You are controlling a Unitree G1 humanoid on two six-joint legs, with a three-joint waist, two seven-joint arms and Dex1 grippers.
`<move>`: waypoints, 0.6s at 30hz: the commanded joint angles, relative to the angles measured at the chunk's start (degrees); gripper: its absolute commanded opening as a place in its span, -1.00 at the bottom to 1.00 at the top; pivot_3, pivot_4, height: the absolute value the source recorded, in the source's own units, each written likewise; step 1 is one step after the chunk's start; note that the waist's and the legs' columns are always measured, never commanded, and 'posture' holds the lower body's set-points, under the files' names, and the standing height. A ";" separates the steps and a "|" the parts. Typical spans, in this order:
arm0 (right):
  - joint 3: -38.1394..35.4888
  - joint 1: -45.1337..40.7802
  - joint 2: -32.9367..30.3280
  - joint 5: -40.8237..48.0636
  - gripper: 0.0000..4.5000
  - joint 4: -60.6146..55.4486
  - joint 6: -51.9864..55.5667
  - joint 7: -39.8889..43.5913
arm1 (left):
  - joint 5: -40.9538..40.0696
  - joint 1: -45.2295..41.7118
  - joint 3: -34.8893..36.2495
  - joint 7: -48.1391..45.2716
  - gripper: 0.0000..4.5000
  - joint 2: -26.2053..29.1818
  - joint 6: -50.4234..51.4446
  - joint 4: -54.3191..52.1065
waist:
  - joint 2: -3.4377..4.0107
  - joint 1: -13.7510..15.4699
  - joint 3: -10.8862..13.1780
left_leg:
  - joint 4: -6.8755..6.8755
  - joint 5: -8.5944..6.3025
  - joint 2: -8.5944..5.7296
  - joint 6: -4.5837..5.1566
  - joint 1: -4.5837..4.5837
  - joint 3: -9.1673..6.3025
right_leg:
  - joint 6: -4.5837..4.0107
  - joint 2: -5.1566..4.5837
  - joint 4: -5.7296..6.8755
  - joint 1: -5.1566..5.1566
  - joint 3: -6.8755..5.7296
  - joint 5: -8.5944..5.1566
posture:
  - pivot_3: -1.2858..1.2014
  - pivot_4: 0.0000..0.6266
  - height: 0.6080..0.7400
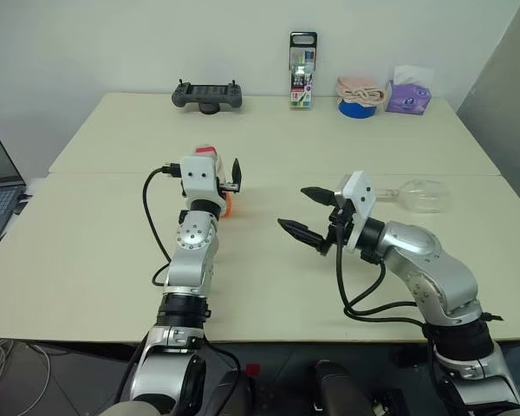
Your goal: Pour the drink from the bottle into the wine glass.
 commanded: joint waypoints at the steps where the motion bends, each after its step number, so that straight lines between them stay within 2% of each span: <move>1: -0.49 0.06 -0.09 0.18 1.00 -2.94 -0.12 -0.60 | 0.35 -1.72 0.28 -0.08 0.98 0.54 -2.26 0.74 | 0.00 -0.01 0.00 | 0.00 0.00 0.00 0.00 0.00 0.00 | 0.00 0.00 0.00 0.00 0.00 0.00 | 0.03 -0.52 1.00; 9: -0.35 -0.08 -0.07 0.14 1.00 -2.90 -0.03 -1.15 | 0.10 -1.01 0.50 0.22 0.98 0.39 -3.33 0.53 | 0.00 -0.01 0.00 | 0.00 0.00 0.00 0.00 -0.01 0.00 | 0.01 0.00 0.00 -0.01 0.01 0.00 | 0.03 -0.52 1.00; 12: -0.31 -0.26 -0.01 0.17 1.00 -2.78 -0.05 -1.19 | 0.07 -0.94 0.73 0.54 0.71 0.37 -3.53 0.62 | 0.00 -0.01 0.00 | 0.01 0.00 0.00 0.00 -0.01 0.00 | 0.01 0.00 0.00 -0.01 0.01 0.01 | 0.03 -0.52 1.00; 17: -0.89 -1.09 -0.11 0.21 1.00 -2.77 -0.04 -1.40 | -0.53 -1.20 1.21 -0.32 0.01 0.43 -4.81 1.42 | 0.00 -0.01 0.00 | 0.01 0.00 0.00 0.00 -0.01 0.00 | 0.01 0.00 0.00 -0.01 0.00 0.01 | 0.03 -0.52 1.00; 18: -1.06 -1.24 -0.18 0.24 1.00 -2.84 0.01 -1.47 | -0.63 -1.29 1.27 -0.51 -0.05 0.45 -5.00 1.47 | 0.00 -0.01 0.00 | 0.01 0.00 0.00 0.00 -0.01 0.00 | 0.01 0.00 0.00 -0.01 0.01 0.01 | 0.03 -0.52 1.00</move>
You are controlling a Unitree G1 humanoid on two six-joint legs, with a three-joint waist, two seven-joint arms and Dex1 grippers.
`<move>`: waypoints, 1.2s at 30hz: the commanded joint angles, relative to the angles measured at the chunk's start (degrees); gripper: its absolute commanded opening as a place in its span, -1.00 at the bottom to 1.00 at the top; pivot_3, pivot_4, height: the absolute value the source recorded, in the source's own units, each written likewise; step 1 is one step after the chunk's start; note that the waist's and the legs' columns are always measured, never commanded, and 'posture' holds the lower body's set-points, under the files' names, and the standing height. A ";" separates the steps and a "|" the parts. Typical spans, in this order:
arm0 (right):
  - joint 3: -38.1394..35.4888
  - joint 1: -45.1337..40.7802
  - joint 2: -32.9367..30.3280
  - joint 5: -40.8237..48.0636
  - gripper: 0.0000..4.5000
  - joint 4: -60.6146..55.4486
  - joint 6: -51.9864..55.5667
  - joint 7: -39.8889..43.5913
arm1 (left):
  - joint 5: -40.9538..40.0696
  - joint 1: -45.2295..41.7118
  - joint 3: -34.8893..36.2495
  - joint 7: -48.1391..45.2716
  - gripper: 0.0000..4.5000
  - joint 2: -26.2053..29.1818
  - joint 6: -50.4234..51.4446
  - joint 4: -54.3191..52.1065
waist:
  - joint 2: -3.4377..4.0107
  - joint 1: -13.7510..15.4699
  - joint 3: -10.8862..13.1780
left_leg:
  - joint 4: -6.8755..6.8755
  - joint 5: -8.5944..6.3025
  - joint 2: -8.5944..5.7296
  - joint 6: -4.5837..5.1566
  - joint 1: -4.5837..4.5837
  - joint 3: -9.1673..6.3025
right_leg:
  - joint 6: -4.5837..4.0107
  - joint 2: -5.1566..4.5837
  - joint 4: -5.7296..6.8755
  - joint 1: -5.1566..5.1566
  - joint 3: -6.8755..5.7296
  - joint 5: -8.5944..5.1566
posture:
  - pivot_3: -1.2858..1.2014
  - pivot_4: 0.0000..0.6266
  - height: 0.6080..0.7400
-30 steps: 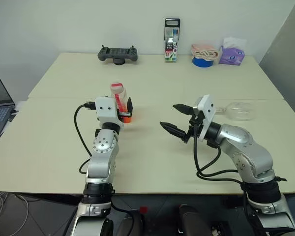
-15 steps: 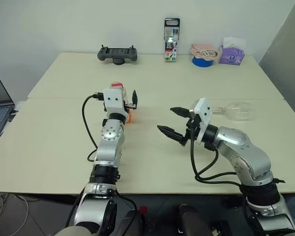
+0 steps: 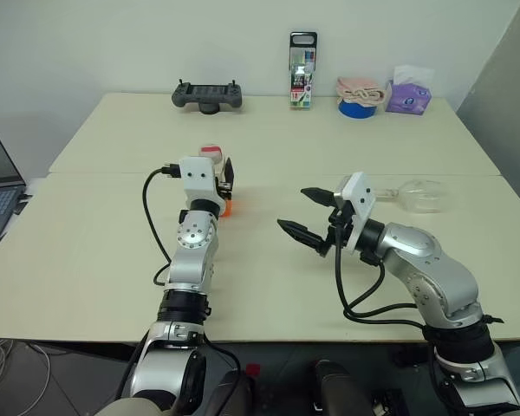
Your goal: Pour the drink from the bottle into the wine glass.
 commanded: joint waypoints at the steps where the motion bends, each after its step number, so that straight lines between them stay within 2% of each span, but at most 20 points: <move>1: -1.33 -1.52 -0.25 0.33 1.00 -2.19 -0.11 -0.46 | -0.42 -1.00 0.39 -0.70 -0.06 0.46 -2.20 -0.86 | 0.00 0.00 0.00 | 0.00 0.00 0.00 0.00 0.00 0.00 | 0.00 0.00 0.00 0.00 0.00 0.00 | 0.03 -0.52 1.00; 3: -2.56 -2.26 -0.79 1.15 1.00 -2.81 1.22 -0.83 | -2.09 -1.22 0.36 -3.44 -0.06 0.79 -2.27 -1.83 | 0.00 -0.01 0.00 | 0.00 0.00 0.00 0.00 0.00 0.00 | 0.00 0.00 0.00 0.00 0.00 0.00 | 0.03 -0.52 1.00; 8: -9.10 -8.46 -2.69 6.72 1.00 -5.71 10.41 -4.20 | -10.37 2.87 -3.02 -20.75 -0.06 4.86 4.22 -11.51 | 0.00 -0.06 0.00 | 0.04 0.01 -0.01 -0.02 -0.26 0.07 | -0.25 0.00 0.09 -0.30 0.09 0.20 | 0.03 -0.52 1.00; 16: -12.02 -11.00 -2.46 18.83 1.00 -11.85 23.65 -6.22 | -18.32 12.62 -10.13 -38.43 -0.06 9.38 9.67 -26.67 | 0.00 -0.15 0.00 | -0.05 0.00 0.02 0.01 -0.27 0.08 | -0.29 0.00 0.03 -0.32 0.11 0.21 | 0.03 -0.52 1.00; 22: -9.02 -9.58 -1.12 20.25 1.00 -15.16 26.74 -10.36 | -23.21 15.20 -13.17 -42.27 -0.06 8.93 14.90 -34.02 | 0.00 -0.14 0.00 | 0.00 -0.01 0.02 0.03 -0.25 0.13 | -0.15 0.00 0.03 -0.30 0.13 0.13 | 0.03 -0.52 1.00; 34: -8.49 -7.99 -0.70 20.93 1.00 -17.36 29.08 -15.54 | -21.43 16.30 -14.58 -41.77 -0.06 8.55 15.31 -35.40 | 0.00 -0.13 0.00 | 0.02 0.03 0.04 0.08 -0.21 0.13 | -0.02 0.05 0.08 -0.29 0.15 0.05 | 0.03 -0.52 1.00; 36: -8.45 -8.08 -0.71 21.06 0.83 -17.33 29.06 -15.82 | -21.26 16.24 -14.48 -41.38 -0.06 8.28 15.42 -35.24 | 0.00 -0.13 0.00 | 0.00 0.03 0.04 0.08 -0.21 0.13 | -0.02 0.05 0.07 -0.29 0.15 0.05 | 0.03 -0.52 1.00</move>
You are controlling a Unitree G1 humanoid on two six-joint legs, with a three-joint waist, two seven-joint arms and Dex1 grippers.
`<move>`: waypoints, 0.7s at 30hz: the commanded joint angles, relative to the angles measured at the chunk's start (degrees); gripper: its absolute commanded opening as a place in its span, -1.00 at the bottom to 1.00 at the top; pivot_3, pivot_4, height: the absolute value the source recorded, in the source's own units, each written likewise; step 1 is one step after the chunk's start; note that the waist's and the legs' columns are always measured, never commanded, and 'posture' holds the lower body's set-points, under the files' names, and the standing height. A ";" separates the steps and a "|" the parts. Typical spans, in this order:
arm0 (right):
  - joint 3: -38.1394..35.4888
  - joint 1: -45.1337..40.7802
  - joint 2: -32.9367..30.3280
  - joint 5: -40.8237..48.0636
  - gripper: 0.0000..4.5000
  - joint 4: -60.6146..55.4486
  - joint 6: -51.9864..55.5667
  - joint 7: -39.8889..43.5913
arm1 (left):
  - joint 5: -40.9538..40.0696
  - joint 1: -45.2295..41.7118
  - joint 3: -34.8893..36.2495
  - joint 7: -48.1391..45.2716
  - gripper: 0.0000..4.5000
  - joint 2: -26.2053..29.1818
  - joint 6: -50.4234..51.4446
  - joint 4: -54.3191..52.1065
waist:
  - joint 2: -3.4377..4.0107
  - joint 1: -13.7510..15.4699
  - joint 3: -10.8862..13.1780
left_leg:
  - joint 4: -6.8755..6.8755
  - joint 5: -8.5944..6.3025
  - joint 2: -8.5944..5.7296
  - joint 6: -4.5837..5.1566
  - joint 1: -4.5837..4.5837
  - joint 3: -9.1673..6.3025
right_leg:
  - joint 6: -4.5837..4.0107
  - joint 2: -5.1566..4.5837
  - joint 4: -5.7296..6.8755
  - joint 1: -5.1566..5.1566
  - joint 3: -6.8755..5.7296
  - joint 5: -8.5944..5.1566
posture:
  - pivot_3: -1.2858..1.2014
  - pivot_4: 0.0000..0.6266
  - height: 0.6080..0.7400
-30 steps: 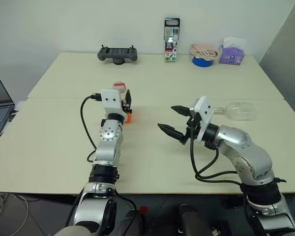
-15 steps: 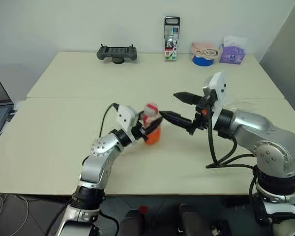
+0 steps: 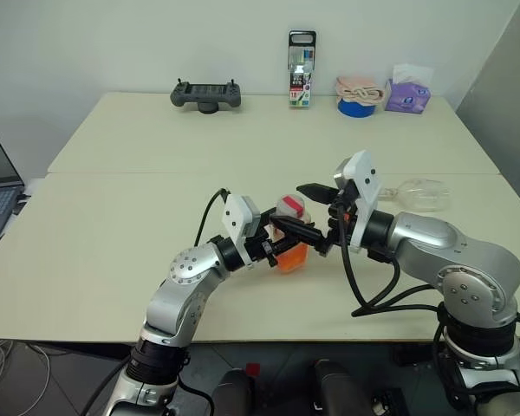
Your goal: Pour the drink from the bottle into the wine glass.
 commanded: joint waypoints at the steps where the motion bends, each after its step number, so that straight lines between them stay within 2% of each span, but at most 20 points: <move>1: -1.40 -0.66 -0.25 1.07 0.72 -2.29 -0.55 -0.63 | 0.44 -0.42 -0.17 0.66 -0.06 -0.54 -1.30 -2.38 | 0.00 0.00 0.00 | 0.00 0.00 0.00 0.00 0.00 0.00 | 0.00 0.00 0.00 0.00 0.00 0.00 | 0.03 -0.52 1.00; 3: -0.74 -0.73 -0.88 0.81 0.43 -2.36 -0.50 -0.61 | 0.96 -0.34 -0.28 0.87 -0.06 -0.52 -1.55 -2.13 | 0.00 0.00 0.00 | 0.00 0.00 0.00 0.00 0.00 0.00 | 0.00 0.00 0.01 0.00 0.00 0.00 | 0.03 -0.52 1.00; 13: -0.27 -0.86 -1.45 0.36 0.41 -2.08 -1.18 -1.26 | 2.61 0.32 -0.74 0.65 -0.06 -0.19 -2.55 -1.85 | 0.00 0.00 0.00 | 0.00 0.00 0.00 0.00 0.00 0.01 | 0.00 0.00 0.00 0.00 0.00 0.00 | 0.03 -0.52 1.00; 15: -0.23 -0.93 -1.44 0.02 0.25 -1.94 -1.37 -1.47 | 2.78 0.30 -0.70 0.68 -0.06 -0.15 -2.61 -1.71 | 0.00 0.00 0.00 | 0.00 0.00 0.00 0.00 0.00 0.00 | 0.00 0.00 0.00 0.00 0.00 0.00 | 0.03 -0.52 1.00; 18: -0.28 -1.02 -1.68 -0.61 -0.13 -1.67 -1.83 -1.64 | 3.03 0.33 -0.62 0.55 -0.06 -0.17 -2.60 -1.64 | 0.00 0.00 0.00 | 0.00 0.00 0.00 0.00 0.00 -0.01 | 0.00 0.00 0.01 0.00 -0.01 0.00 | 0.03 -0.52 1.00; 21: -0.27 -0.91 -3.49 -0.93 -0.17 -1.26 -2.41 0.02 | 3.33 0.40 -0.72 0.22 -0.06 0.11 -2.68 -1.51 | 0.00 0.00 0.00 | 0.00 0.00 0.00 0.00 0.00 0.01 | 0.00 0.00 -0.01 0.00 0.00 0.00 | 0.03 -0.52 1.00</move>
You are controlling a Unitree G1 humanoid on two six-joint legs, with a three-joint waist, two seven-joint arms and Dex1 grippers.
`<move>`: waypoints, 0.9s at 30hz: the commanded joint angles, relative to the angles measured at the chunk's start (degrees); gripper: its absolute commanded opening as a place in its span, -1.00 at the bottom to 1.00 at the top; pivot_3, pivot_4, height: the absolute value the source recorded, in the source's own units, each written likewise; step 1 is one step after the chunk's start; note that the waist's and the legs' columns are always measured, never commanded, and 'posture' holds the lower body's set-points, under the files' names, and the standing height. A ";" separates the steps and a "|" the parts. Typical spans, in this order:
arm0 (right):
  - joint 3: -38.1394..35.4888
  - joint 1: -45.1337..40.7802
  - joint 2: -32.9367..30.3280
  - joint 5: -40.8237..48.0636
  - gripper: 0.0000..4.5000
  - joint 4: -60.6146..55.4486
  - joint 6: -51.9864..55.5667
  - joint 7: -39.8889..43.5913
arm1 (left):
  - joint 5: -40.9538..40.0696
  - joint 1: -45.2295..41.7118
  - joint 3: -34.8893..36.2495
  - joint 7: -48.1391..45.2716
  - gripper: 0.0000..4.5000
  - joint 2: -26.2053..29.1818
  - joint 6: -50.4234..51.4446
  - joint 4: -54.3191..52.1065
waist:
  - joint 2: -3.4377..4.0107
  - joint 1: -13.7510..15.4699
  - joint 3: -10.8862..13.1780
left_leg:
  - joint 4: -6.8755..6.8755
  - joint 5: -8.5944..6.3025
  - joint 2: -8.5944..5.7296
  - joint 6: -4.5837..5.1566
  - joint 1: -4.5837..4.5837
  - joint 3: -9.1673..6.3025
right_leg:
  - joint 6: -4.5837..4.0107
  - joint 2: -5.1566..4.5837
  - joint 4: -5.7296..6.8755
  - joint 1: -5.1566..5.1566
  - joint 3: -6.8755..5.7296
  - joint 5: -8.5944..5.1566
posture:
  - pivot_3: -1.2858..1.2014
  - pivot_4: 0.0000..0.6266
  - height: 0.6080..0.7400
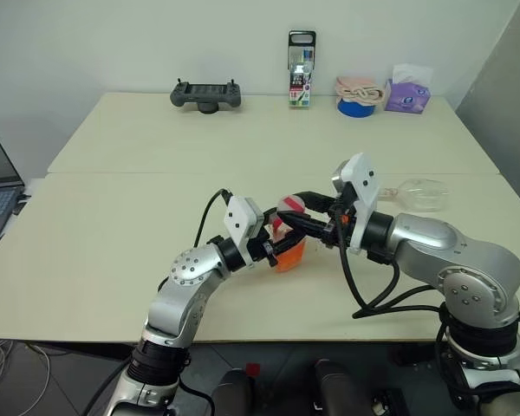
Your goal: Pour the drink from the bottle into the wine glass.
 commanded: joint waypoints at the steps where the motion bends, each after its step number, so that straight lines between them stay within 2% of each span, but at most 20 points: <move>1: -1.25 -0.85 -2.92 -1.04 -0.17 -0.91 -2.48 2.18 | -0.07 0.11 -0.21 -0.73 -0.06 0.14 -1.68 -1.63 | 0.00 0.00 0.00 | 0.00 0.00 0.00 0.00 0.00 0.00 | 0.00 0.00 -0.01 0.00 0.00 0.00 | 0.03 -0.52 1.00; 3: -0.90 -0.95 -5.49 -1.35 -0.17 0.03 -4.36 5.63 | -0.73 0.07 -0.38 -1.64 -0.06 0.52 -1.17 -2.08 | 0.00 0.00 0.00 | 0.00 0.00 -0.01 0.00 -0.01 0.00 | 0.00 0.00 -0.03 0.00 -0.01 0.00 | 0.03 -0.52 1.00; 5: -0.48 -1.77 -8.95 -0.39 -0.17 1.45 -7.49 12.95 | -2.38 0.19 -0.39 -3.22 -0.06 1.35 0.46 -3.30 | 0.00 0.00 0.00 | 0.00 0.00 -0.01 0.00 -0.02 0.00 | 0.00 0.00 -0.05 0.01 -0.01 0.00 | 0.03 -0.52 1.00; 7: -0.27 -2.05 -14.12 6.11 -0.17 1.44 -8.92 28.33 | -5.65 -0.33 0.19 -4.89 -0.06 2.23 3.89 -4.63 | 0.01 0.03 0.02 | -0.01 0.00 0.00 0.00 -0.01 0.01 | 0.00 0.00 -0.05 0.01 -0.02 0.00 | 0.03 -0.52 1.00; 9: 3.21 -2.78 -19.21 7.61 -0.17 1.41 -13.18 44.72 | -10.33 -1.15 1.04 -6.48 -0.06 3.28 8.91 -5.71 | 0.01 0.06 0.04 | -0.01 -0.01 -0.01 0.01 -0.04 0.01 | 0.01 -0.01 -0.09 0.01 -0.03 -0.01 | 0.03 -0.52 1.00; 13: 8.41 -5.78 -20.46 4.91 -0.17 4.46 -19.45 56.93 | -14.53 -2.57 0.76 -10.30 -0.06 6.57 14.74 -6.93 | 0.00 -0.37 0.03 | -0.01 -0.05 0.05 0.09 0.06 0.04 | 0.03 0.04 -0.07 0.05 -0.03 -0.02 | 0.03 -0.52 1.00; 16: 10.38 -6.82 -20.52 0.85 -0.17 6.53 -21.88 58.06 | -14.62 -3.91 0.69 -11.26 -0.06 7.44 15.00 -6.40 | 0.01 -0.37 0.04 | 0.00 -0.05 0.13 0.09 0.12 0.04 | 0.01 0.14 0.06 0.04 -0.03 -0.02 | 0.03 -0.52 1.00; 20: 8.88 -7.19 -19.85 0.28 -0.17 8.51 -21.60 56.48 | -12.23 -5.02 0.91 -10.54 -0.06 7.30 13.07 -4.71 | 0.01 -0.04 0.04 | 0.04 -0.04 0.10 0.08 0.08 0.02 | 0.00 0.12 0.02 0.04 -0.03 -0.01 | 0.03 -0.52 1.00; 26: 3.34 -6.48 -18.38 -1.14 0.76 6.93 -19.33 44.64 | -7.60 -5.50 1.13 -8.46 -0.06 5.08 6.41 -0.35 | 0.00 0.21 0.05 | 0.02 -0.04 -0.01 0.07 -0.05 0.03 | 0.01 -0.04 -0.10 0.00 0.01 -0.01 | 0.03 -0.52 1.00; 27: 2.62 -6.29 -17.99 -1.81 0.78 6.46 -18.63 41.72 | -7.09 -5.45 0.85 -8.52 -0.06 4.82 5.68 0.27 | 0.00 0.23 0.05 | 0.01 -0.04 -0.01 0.07 -0.05 0.03 | 0.01 -0.04 -0.10 -0.01 0.01 -0.01 | 0.03 -0.52 1.00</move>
